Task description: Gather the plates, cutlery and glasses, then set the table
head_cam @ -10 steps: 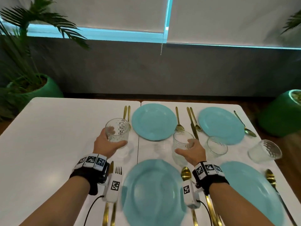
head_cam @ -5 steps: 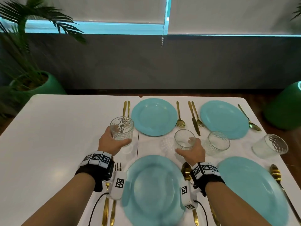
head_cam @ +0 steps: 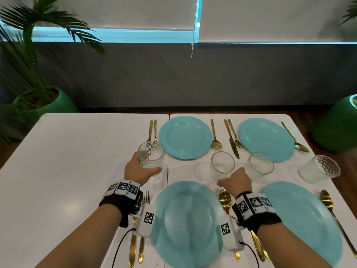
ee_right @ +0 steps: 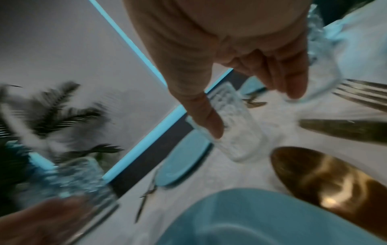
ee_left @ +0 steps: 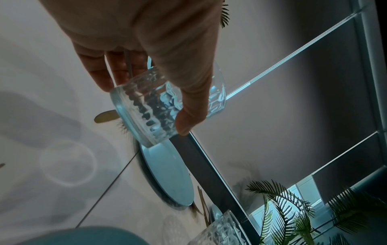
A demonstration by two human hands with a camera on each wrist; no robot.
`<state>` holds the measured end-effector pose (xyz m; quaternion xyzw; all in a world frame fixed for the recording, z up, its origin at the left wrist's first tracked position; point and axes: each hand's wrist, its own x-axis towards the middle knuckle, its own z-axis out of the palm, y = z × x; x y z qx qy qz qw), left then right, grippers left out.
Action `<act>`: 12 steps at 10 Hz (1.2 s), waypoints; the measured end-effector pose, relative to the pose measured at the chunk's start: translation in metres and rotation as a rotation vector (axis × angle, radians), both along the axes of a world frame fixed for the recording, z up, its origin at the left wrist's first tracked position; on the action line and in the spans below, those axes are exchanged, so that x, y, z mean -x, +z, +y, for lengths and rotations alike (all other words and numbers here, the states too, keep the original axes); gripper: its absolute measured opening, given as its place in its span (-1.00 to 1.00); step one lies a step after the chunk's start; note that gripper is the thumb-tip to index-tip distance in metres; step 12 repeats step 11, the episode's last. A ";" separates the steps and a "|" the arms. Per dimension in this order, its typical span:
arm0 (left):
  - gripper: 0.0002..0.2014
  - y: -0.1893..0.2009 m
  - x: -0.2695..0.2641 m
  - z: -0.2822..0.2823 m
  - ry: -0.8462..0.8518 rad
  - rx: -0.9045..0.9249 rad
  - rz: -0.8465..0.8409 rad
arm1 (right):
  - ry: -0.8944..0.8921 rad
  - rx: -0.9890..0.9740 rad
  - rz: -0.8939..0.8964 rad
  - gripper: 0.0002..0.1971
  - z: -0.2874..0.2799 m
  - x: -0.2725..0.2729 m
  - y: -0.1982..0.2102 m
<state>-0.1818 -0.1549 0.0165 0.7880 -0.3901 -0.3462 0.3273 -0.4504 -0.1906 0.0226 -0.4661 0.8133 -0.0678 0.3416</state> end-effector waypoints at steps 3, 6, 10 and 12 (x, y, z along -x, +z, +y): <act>-0.19 -0.020 -0.001 -0.002 -0.030 -0.058 0.033 | 0.559 0.424 0.049 -0.54 0.016 -0.055 0.034; -0.09 -0.039 -0.009 -0.009 -0.082 -0.180 -0.030 | 0.681 0.389 0.056 -0.70 0.012 -0.074 0.011; -0.02 -0.038 -0.006 -0.012 -0.065 -0.226 -0.039 | 0.674 0.309 0.063 -0.72 0.000 -0.069 0.002; 0.05 -0.035 -0.007 -0.011 -0.092 -0.270 -0.120 | 0.669 0.325 0.054 -0.73 -0.002 -0.067 0.002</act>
